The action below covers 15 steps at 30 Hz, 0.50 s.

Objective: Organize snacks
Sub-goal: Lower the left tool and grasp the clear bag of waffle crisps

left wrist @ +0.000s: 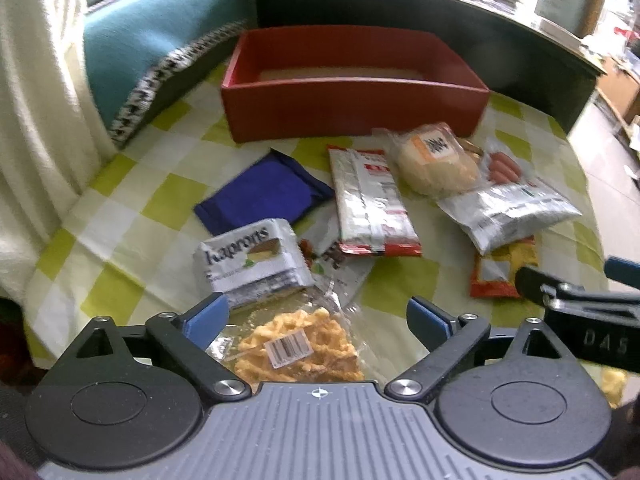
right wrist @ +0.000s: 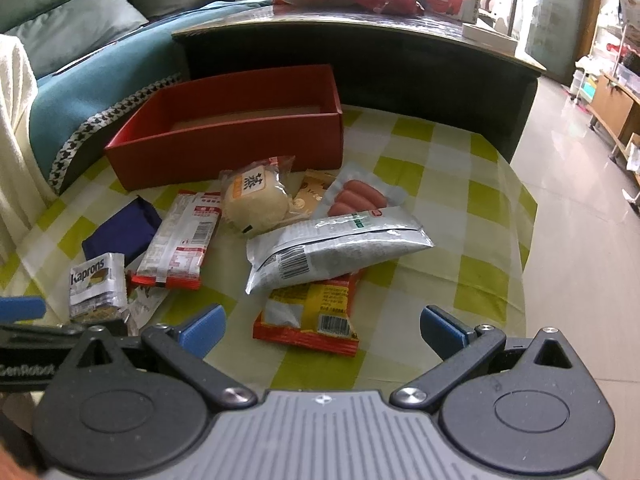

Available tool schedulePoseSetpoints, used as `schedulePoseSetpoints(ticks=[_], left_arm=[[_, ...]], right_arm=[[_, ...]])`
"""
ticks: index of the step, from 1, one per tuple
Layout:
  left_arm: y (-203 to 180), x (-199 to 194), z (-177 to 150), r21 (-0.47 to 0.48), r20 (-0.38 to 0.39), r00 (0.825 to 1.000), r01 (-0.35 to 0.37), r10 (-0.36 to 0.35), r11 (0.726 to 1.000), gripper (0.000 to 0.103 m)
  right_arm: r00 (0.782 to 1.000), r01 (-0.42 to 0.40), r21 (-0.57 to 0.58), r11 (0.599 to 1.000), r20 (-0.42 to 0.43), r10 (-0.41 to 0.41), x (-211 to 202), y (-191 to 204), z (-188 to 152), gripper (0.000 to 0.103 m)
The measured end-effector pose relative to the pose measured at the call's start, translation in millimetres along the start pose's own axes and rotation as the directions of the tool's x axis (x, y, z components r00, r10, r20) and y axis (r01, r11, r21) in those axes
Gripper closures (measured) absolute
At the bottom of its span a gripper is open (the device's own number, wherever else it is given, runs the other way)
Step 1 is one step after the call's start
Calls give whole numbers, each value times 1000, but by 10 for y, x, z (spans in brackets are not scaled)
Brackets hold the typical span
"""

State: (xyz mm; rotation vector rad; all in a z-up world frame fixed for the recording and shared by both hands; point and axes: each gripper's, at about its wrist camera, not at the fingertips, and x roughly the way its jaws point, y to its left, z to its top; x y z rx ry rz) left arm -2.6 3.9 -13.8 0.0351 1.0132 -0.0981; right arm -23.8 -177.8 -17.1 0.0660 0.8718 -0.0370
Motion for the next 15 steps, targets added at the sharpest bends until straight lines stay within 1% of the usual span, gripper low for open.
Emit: schedulePoseSetpoints(ticks=[3, 5, 9, 11, 15], left_arm=[[57, 29, -1, 9, -23, 999, 38, -38, 999, 4], [115, 47, -9, -12, -36, 998, 42, -42, 999, 4], [243, 110, -26, -71, -77, 997, 11, -17, 997, 3], [276, 131, -34, -79, -89, 996, 1, -8, 997, 3], [308, 139, -38, -94, -110, 994, 11, -22, 996, 2]], right_arm=[[1000, -12, 3, 1000, -4, 12, 0, -8, 10, 0], [1000, -21, 4, 1000, -5, 21, -6, -9, 14, 0], [999, -45, 11, 999, 9, 45, -53, -18, 22, 0], [998, -56, 20, 998, 14, 55, -78, -38, 25, 0], [997, -77, 31, 997, 27, 76, -129, -70, 34, 0]])
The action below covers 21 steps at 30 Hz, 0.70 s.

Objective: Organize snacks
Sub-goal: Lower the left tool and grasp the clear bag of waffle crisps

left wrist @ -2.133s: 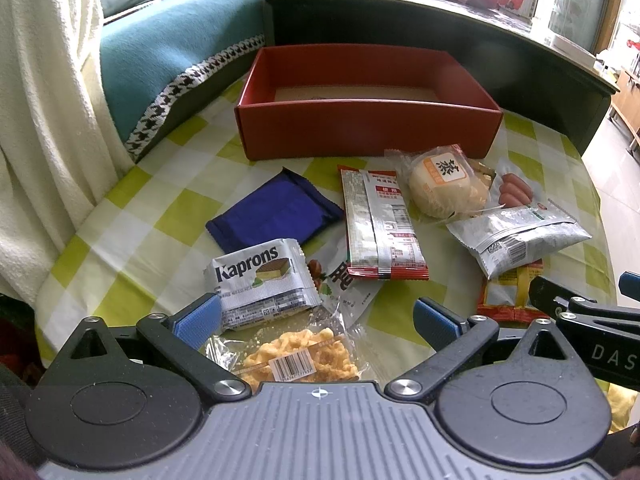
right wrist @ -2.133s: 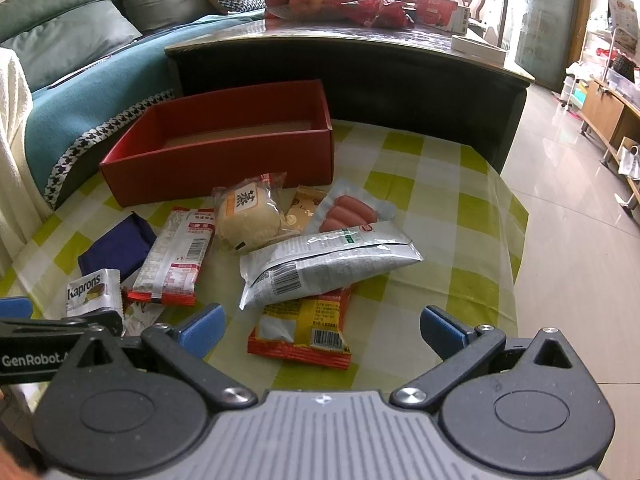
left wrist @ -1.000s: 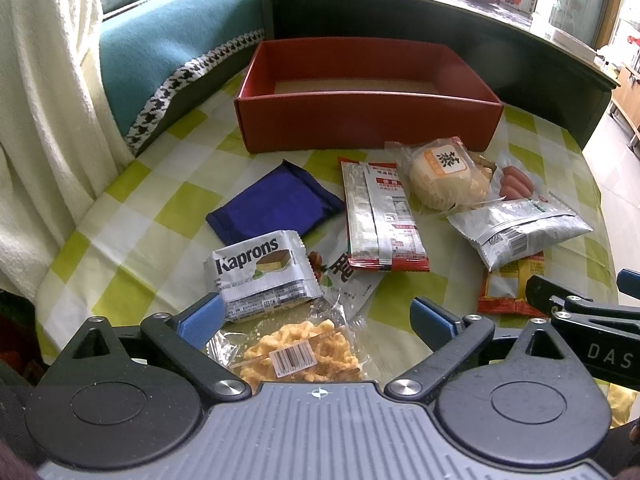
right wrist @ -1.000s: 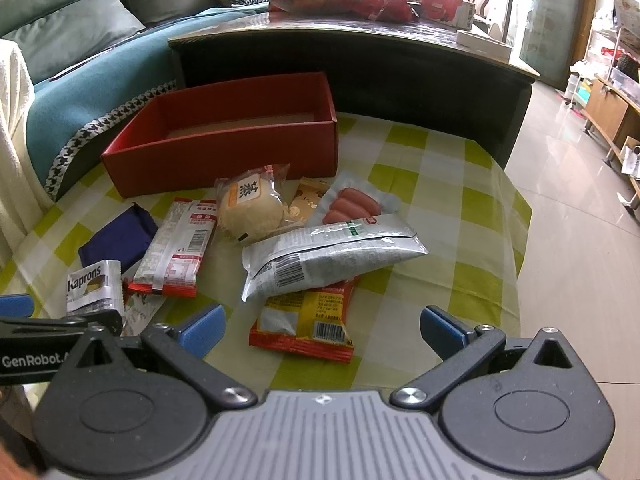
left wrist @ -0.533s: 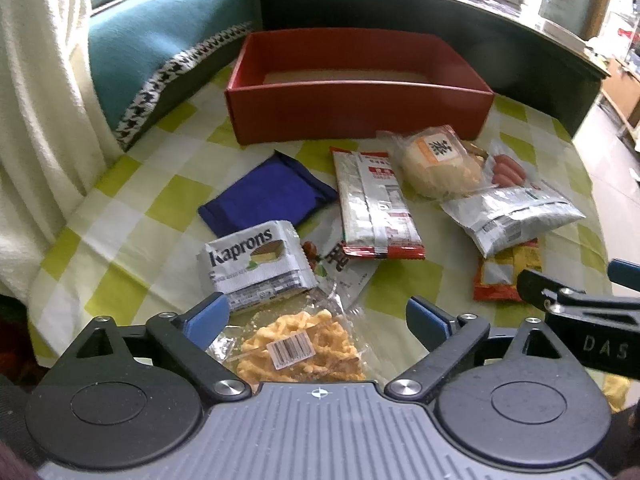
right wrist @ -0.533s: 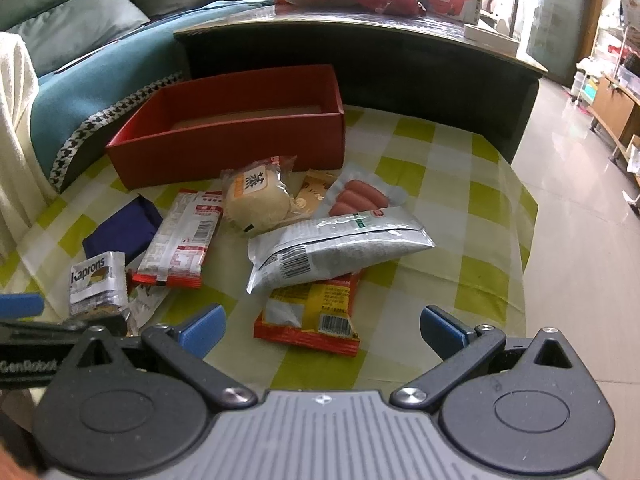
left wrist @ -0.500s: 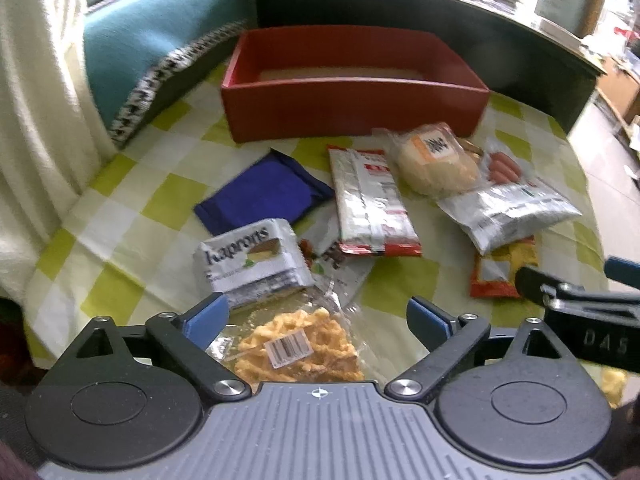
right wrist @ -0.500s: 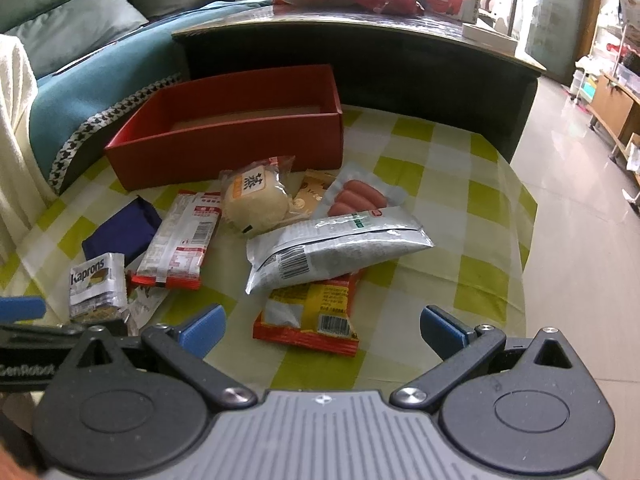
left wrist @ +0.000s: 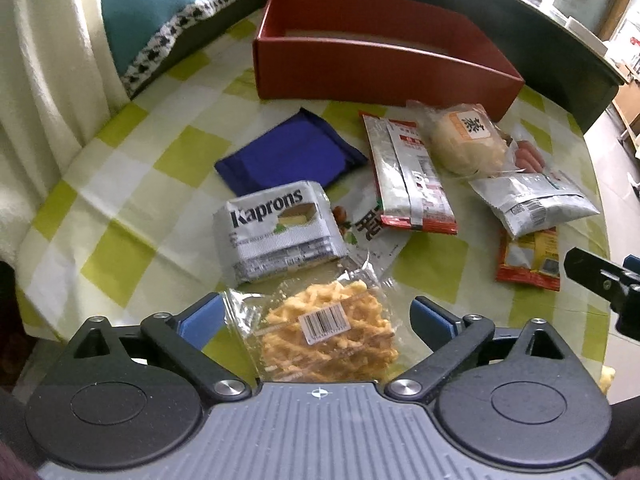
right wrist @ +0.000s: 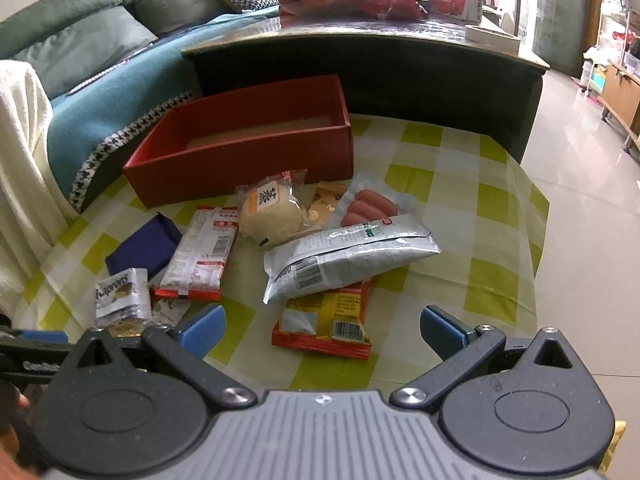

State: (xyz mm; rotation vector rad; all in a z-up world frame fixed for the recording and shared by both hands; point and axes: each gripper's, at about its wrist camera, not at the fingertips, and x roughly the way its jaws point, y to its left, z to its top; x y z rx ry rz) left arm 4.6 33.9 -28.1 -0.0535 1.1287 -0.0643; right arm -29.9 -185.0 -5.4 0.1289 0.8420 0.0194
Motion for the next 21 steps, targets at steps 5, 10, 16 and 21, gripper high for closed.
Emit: schedulePoseSetpoints(ticks=[5, 10, 16, 21], left_arm=[[-52, 99, -87, -42, -34, 999, -42, 40, 998, 2], [-170, 230, -124, -47, -63, 994, -94, 91, 994, 0], [-203, 310, -130, -94, -42, 986, -165, 161, 982, 0], [-113, 419, -191, -156, -116, 989, -113, 96, 981, 0]], right_arm=[[999, -33, 6, 999, 18, 33, -70, -19, 5, 0], [998, -57, 17, 998, 27, 56, -125, -63, -1, 0], [996, -85, 12, 996, 41, 84, -155, -68, 8, 0], [995, -91, 10, 996, 35, 91, -139, -33, 39, 0]])
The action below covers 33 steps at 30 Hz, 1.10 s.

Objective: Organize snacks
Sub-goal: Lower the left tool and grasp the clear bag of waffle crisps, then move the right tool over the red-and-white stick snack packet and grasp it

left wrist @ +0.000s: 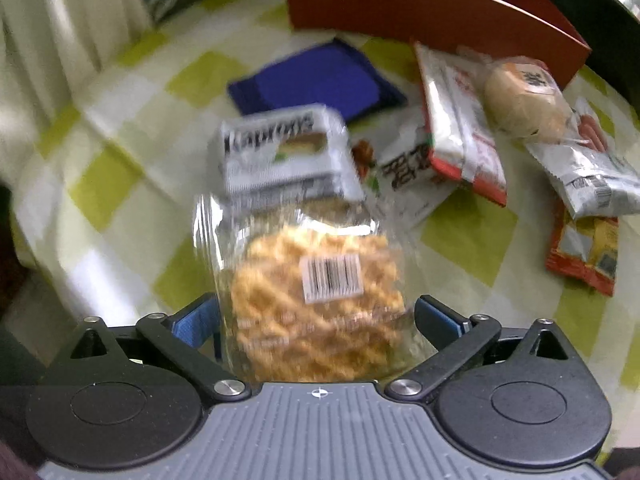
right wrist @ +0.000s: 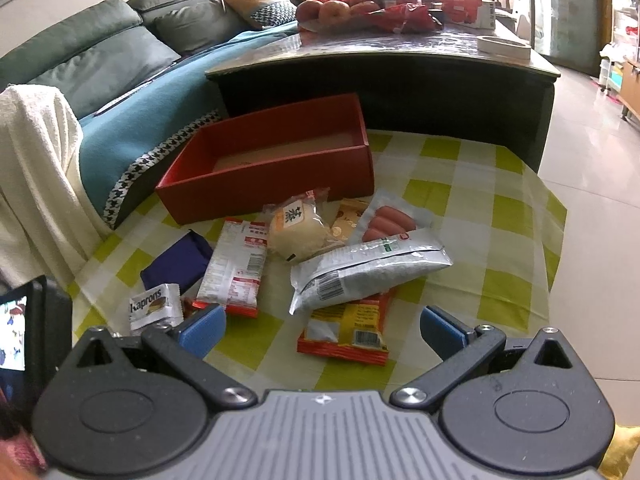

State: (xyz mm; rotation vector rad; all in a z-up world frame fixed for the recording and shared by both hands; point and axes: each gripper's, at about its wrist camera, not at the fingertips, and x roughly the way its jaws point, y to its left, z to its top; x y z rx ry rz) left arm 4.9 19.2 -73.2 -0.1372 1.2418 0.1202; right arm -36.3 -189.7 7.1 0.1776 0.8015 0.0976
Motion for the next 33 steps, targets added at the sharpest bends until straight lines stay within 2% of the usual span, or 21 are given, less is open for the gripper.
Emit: schedulePoseSetpoints(ticks=[5, 7, 10, 13, 16, 18, 22, 24, 29, 33], left_arm=[[88, -32, 9, 12, 14, 999, 29, -29, 1000, 2], [113, -67, 10, 37, 29, 999, 40, -41, 999, 8], [150, -168, -1, 50, 36, 996, 79, -81, 996, 19], [186, -189, -17, 39, 27, 994, 104, -105, 994, 21], [245, -196, -6, 44, 43, 992, 115, -117, 992, 23], [265, -172, 1, 49, 58, 992, 108, -110, 993, 21], [233, -90, 0, 64, 77, 995, 55, -60, 996, 4], [224, -93, -23, 69, 81, 996, 39, -45, 997, 0], [144, -70, -57, 99, 99, 995, -2, -8, 995, 0], [139, -75, -66, 107, 96, 995, -2, -9, 994, 0]], right_arm=[[998, 25, -37, 999, -52, -27, 184, 89, -14, 0], [994, 45, -59, 997, -96, -51, 313, 115, -49, 0], [980, 70, -95, 993, -180, -86, 534, 131, -139, 0], [962, 89, -151, 984, -244, -125, 733, 177, -261, 0], [953, 94, -219, 971, -262, -152, 861, 263, -379, 0], [948, 91, -265, 960, -272, -164, 935, 325, -456, 0], [957, 81, -271, 959, -249, -151, 943, 318, -491, 0], [959, 81, -280, 957, -241, -152, 941, 315, -514, 0], [969, 86, -273, 958, -203, -144, 909, 316, -589, 0], [965, 70, -280, 957, -224, -136, 893, 303, -562, 0]])
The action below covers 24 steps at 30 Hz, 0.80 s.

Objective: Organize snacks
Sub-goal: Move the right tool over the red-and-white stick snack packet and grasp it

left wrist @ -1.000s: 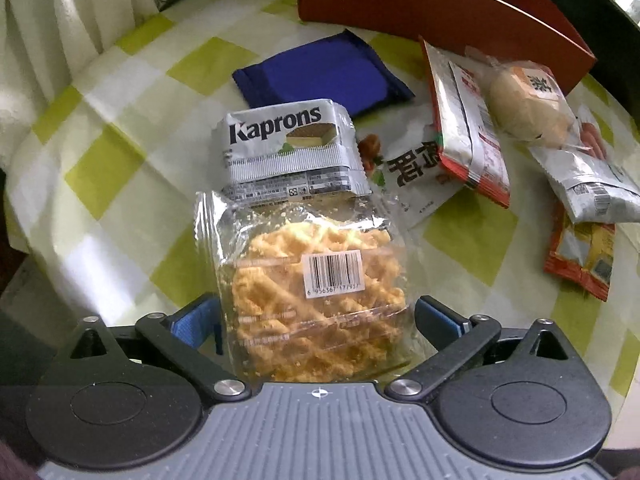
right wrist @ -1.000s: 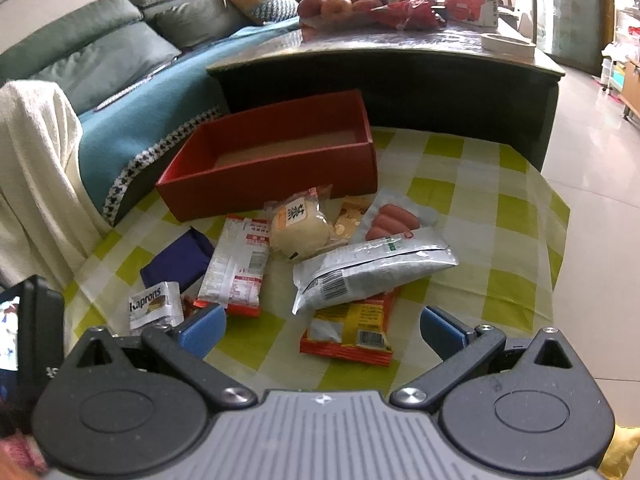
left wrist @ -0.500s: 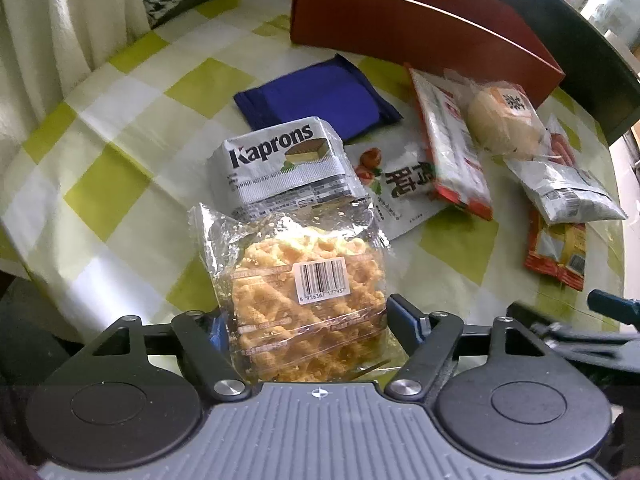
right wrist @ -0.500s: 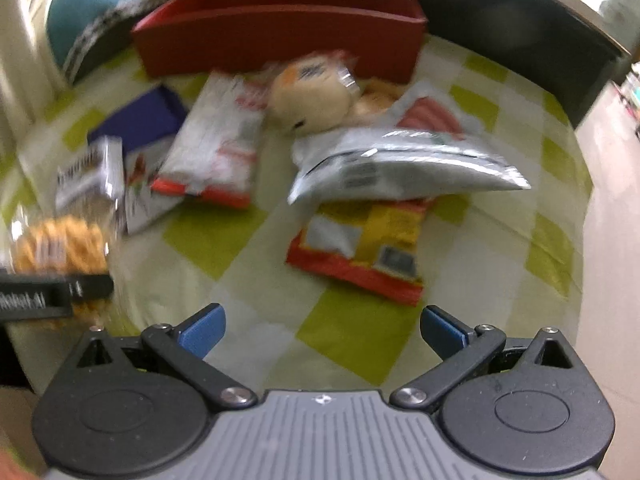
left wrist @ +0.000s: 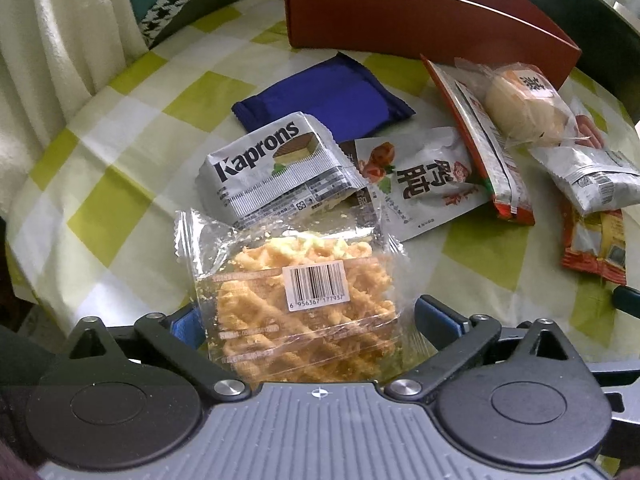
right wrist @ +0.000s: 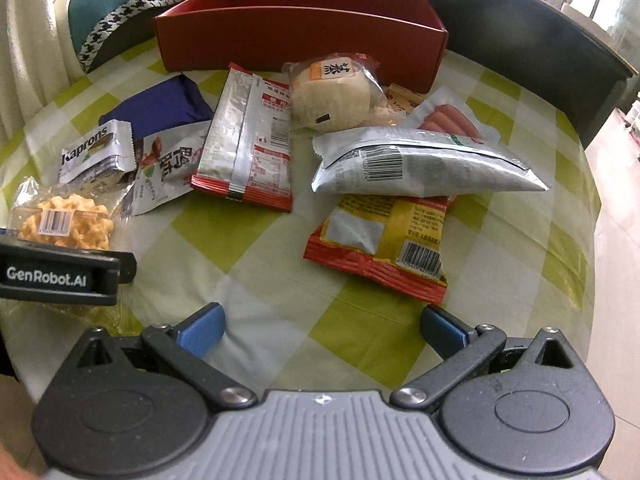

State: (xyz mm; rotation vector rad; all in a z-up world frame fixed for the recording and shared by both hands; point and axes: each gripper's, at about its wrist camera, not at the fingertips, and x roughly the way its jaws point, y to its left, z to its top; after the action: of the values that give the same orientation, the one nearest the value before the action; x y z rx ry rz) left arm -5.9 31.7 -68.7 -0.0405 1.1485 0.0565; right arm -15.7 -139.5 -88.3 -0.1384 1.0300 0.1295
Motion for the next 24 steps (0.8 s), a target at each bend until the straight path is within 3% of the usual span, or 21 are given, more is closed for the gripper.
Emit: schedulePoseSetpoints(ticks=[2, 5, 9, 13, 19, 24], left_arm=[[17, -25, -11, -3, -14, 1000, 6, -6, 1000, 1], [38, -73, -14, -2, -15, 1000, 9, -9, 1000, 12], [143, -133, 21, -51, -17, 998, 57, -58, 997, 23], [171, -151, 39, -55, -18, 996, 86, -87, 995, 27], [163, -184, 69, -44, -12, 990, 141, -142, 989, 34], [221, -125, 88, -62, -23, 983, 179, -180, 982, 33]], right_arm=[[1000, -14, -12, 1000, -21, 13, -4, -24, 45, 0], [1000, -23, 36, 999, -7, 23, -91, -116, 63, 13], [996, -83, 101, 991, 53, 78, -259, -196, 183, 16], [987, -128, 98, 987, 108, 117, -344, -162, 428, 16], [975, -209, 110, 972, 95, 199, -124, -94, 825, 16], [970, -242, 131, 961, 58, 236, 129, -62, 1027, 16]])
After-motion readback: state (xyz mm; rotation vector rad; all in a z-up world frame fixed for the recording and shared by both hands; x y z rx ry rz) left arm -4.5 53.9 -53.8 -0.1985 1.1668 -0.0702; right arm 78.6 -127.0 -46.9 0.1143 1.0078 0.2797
